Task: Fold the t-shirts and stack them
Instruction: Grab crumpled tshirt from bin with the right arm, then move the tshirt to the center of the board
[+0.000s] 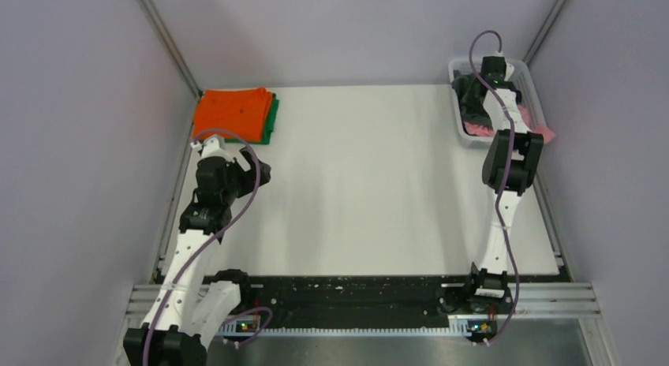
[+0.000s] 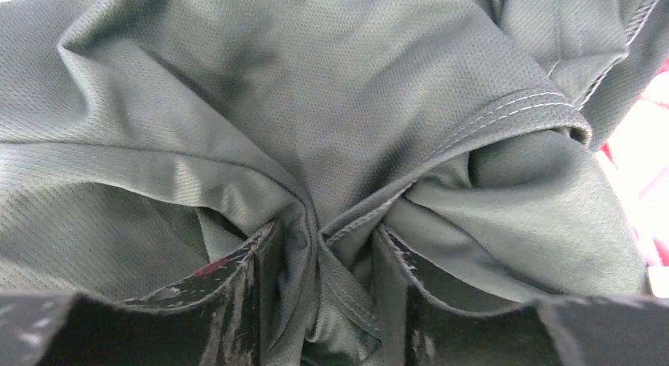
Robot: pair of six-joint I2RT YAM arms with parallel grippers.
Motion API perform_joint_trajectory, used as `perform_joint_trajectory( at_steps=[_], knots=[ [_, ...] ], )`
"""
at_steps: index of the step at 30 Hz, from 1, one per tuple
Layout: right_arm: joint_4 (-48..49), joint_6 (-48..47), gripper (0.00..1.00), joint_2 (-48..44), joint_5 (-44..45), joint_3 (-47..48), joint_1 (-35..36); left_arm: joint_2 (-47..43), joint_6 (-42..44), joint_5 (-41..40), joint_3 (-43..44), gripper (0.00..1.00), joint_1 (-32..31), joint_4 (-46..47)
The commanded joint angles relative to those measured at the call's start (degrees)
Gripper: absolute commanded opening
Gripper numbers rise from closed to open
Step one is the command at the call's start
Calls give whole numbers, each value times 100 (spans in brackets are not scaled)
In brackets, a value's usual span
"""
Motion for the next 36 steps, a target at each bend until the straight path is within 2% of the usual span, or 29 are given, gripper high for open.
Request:
perform_joint_trajectory(
  at_steps=[1,2,3,7,11,19,23,29,32,36],
  knots=[
    [466,222,30,-7,-360,368,15,53,41,103,246,99,10,223],
    [484,212,9,-25,-480,421,11,55,30,122,244,99,10,221],
    [495,180,0,-86,-630,474,12,50,23,152,252,99,10,203],
    [539,39,0,-727,-960,539,15,-97,-3,193,265,99,10,103],
    [658,-41,0,-1857,-1078,224,14,-468,-100,265,151,99,10,92],
    [917,11,0,-4180,-3032,-704,310,-1296,-216,454,-198,99,10,126],
    [1019,-16,0,-4963,-3905,-815,1138,-1755,-702,-383,-320,99,10,-112],
    [1662,608,0,-5260,-4954,-604,2352,-2239,-785,69,-411,99,8,-38],
    [1753,615,0,-5133,-5310,-429,3031,-2467,-1074,-143,-402,99,10,-218],
    [1674,173,0,-5270,-5285,-1034,3664,-2776,-1010,-233,-299,99,10,-570]
  ],
)
